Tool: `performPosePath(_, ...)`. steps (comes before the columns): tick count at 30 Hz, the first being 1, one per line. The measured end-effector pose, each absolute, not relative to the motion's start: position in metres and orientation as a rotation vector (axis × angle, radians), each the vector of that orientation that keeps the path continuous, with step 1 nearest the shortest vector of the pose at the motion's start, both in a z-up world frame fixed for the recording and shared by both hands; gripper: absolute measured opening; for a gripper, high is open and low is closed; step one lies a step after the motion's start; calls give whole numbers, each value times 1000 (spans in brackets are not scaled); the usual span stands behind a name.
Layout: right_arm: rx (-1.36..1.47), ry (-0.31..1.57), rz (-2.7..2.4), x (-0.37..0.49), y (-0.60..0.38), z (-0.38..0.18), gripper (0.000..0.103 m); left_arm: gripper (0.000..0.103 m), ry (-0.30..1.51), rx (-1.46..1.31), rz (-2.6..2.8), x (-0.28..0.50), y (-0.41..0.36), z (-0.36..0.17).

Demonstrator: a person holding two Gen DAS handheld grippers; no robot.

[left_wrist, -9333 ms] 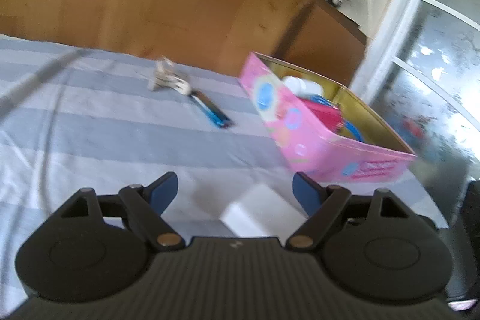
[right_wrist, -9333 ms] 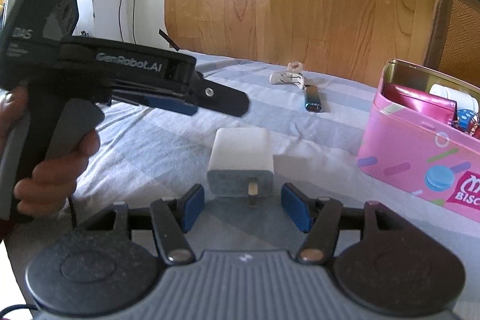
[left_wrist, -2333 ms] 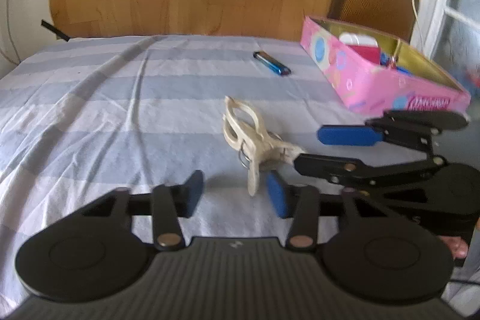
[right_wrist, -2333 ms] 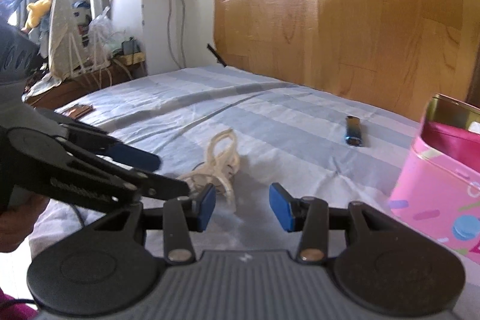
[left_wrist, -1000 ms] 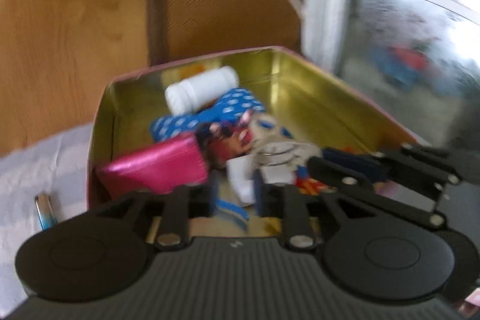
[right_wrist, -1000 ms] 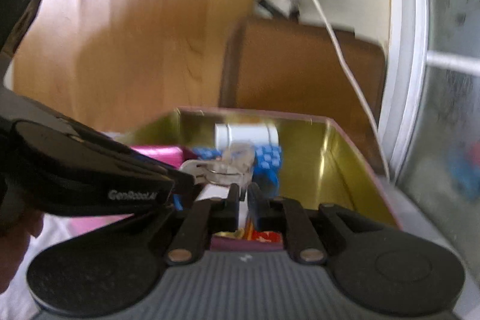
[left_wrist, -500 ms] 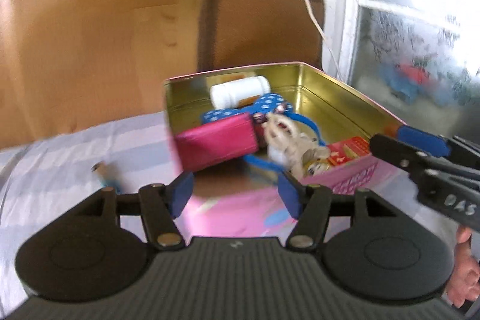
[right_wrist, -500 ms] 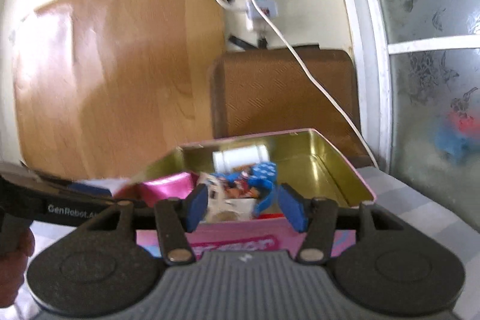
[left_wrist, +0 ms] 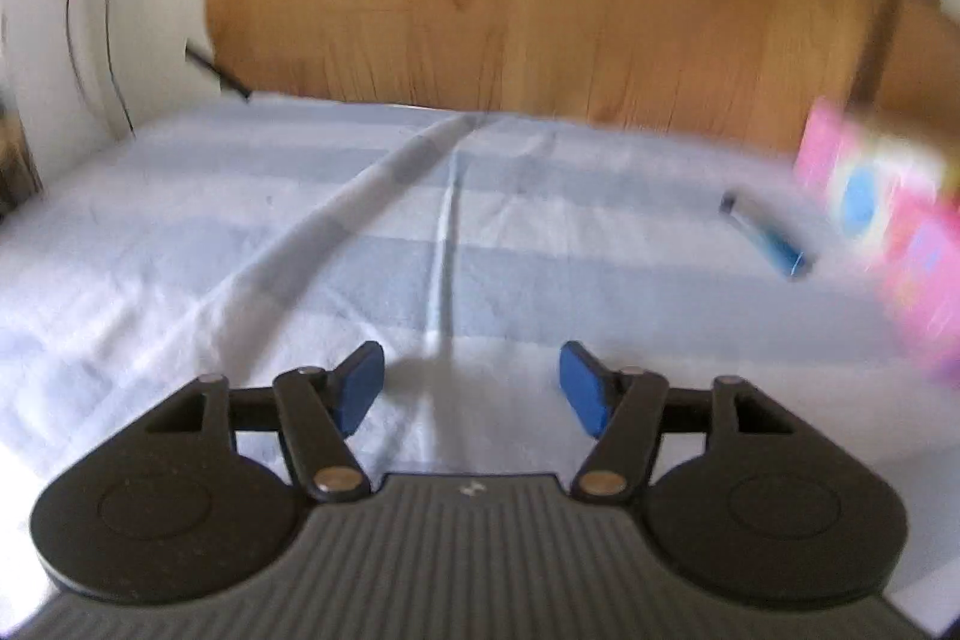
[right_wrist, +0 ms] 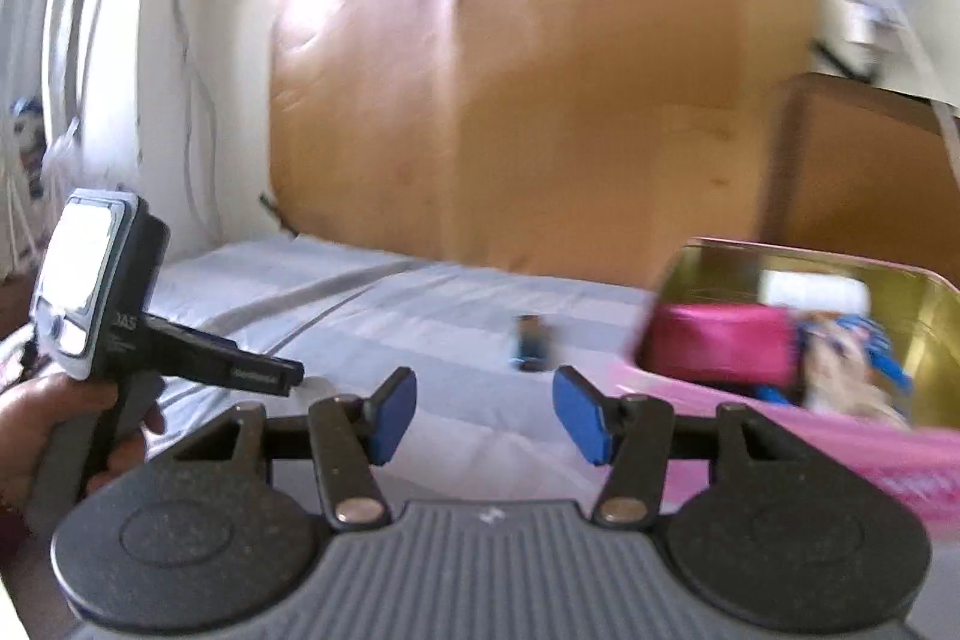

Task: Organize rigid objects
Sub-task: 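Move the right tool to the blue lighter and close on it, then carry the blue lighter into the pink tin and open the right tool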

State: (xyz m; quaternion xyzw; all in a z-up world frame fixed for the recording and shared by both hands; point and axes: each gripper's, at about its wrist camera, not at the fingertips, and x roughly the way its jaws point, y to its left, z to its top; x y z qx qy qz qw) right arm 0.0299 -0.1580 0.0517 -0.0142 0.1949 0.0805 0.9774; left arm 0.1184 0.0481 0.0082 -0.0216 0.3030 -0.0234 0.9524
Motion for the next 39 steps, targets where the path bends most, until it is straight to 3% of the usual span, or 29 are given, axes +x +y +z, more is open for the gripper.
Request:
performPosePath(11,-206,613,-61,199,-110,30,48,67,618,-30,-10,120,51,5)
performPosePath(15,-165,699,-110,223,-122,8,49,67,615,-41,-14,121,52,4)
performPosePath(18,-113,716,-91,224,-130,7,45,67,614,-48,-18,122,53,3)
performPosePath(19,-85,721,-71,222,-134,7,34,67,614,-47,-18,122,53,4)
performPosePath(21,-50,724,-28,219,-135,8,25,68,614,-47,-18,121,53,4)
performPosePath(39,-66,658,215,85,-112,14,25,70,622,-19,-16,120,49,4)
